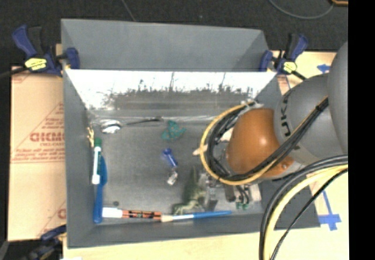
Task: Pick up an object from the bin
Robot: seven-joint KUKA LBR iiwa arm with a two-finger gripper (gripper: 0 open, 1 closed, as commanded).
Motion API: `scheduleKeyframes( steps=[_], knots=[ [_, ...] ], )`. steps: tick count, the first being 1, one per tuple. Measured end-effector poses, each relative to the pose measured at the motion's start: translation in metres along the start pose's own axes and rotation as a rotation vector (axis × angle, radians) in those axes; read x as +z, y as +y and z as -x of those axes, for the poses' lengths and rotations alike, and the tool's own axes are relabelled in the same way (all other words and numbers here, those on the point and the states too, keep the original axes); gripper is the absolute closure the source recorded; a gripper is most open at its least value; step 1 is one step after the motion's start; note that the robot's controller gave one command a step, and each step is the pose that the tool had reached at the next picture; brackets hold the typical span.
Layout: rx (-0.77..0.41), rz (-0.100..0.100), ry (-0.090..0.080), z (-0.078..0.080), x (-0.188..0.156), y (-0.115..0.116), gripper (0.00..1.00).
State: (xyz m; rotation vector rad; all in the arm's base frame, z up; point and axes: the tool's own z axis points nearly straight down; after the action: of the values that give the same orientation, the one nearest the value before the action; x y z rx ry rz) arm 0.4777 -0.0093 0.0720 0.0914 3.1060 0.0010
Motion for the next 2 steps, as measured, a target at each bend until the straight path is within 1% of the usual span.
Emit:
scheduleKeyframes(
  steps=[1, 2],
  knots=[
    [0.068, 0.0, -0.001, 0.0425, -0.0204, 0.0204, 1.0],
    [0.067, 0.0, -0.001, 0.0425, -0.0204, 0.0203, 1.0]
  ],
)
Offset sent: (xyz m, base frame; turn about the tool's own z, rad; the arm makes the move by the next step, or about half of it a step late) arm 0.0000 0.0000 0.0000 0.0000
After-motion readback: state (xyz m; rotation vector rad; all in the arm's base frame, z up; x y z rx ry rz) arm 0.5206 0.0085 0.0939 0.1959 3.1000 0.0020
